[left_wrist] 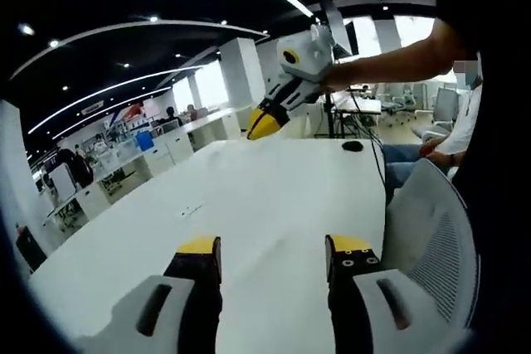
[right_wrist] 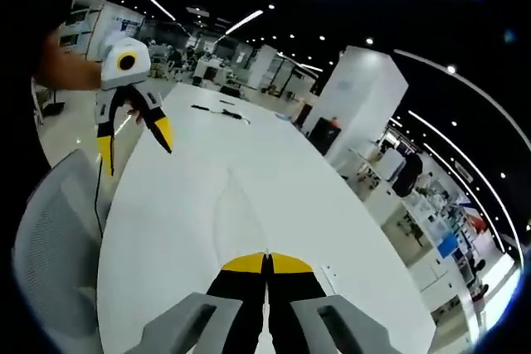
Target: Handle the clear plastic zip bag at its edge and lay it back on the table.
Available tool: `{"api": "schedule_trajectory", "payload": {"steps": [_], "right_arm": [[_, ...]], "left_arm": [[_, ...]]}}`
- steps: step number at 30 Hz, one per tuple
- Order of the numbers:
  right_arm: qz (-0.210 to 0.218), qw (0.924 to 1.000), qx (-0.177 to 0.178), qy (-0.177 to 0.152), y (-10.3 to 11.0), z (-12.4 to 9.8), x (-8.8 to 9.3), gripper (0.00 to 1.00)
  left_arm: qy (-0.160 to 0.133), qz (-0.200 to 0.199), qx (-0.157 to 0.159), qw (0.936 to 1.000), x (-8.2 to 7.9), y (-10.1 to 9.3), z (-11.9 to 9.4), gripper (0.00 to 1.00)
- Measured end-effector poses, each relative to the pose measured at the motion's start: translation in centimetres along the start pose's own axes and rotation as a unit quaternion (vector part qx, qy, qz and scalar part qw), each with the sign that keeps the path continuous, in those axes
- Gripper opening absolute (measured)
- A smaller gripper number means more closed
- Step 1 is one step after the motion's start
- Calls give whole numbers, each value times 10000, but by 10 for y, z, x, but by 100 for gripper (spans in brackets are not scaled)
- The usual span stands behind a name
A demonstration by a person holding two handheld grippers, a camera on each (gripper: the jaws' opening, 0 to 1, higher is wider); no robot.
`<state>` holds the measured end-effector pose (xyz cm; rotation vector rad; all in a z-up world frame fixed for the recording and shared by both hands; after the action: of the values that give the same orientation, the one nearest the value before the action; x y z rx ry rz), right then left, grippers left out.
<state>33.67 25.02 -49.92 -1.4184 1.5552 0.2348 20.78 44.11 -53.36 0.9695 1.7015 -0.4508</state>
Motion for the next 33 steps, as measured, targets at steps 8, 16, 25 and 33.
{"api": "schedule_trajectory", "payload": {"steps": [8, 16, 25, 33], "right_arm": [[-342, 9993, 167, 34, -12, 14, 9, 0], [-169, 9998, 112, 89, -2, 28, 26, 0], [61, 9997, -179, 122, 35, 37, 40, 0], [288, 9983, -474, 188, 78, 40, 57, 0]], "left_arm": [[4, -238, -265, 9994, 11, -1, -11, 56], [77, -369, -403, 9985, 20, -5, -21, 55], [115, -485, -482, 9976, 27, -8, -27, 54], [204, -494, -465, 9975, 31, -11, -29, 55]]}}
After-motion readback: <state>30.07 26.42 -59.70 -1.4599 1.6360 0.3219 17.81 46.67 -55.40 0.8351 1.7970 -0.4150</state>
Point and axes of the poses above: the point that each gripper's makers call its tool centre point, and the gripper's own axes: z roughly forward along the fingers, y roughly to its left, x roughly out of its underside, the point moved 4 cm from there along -z, roughly backward along the fingers
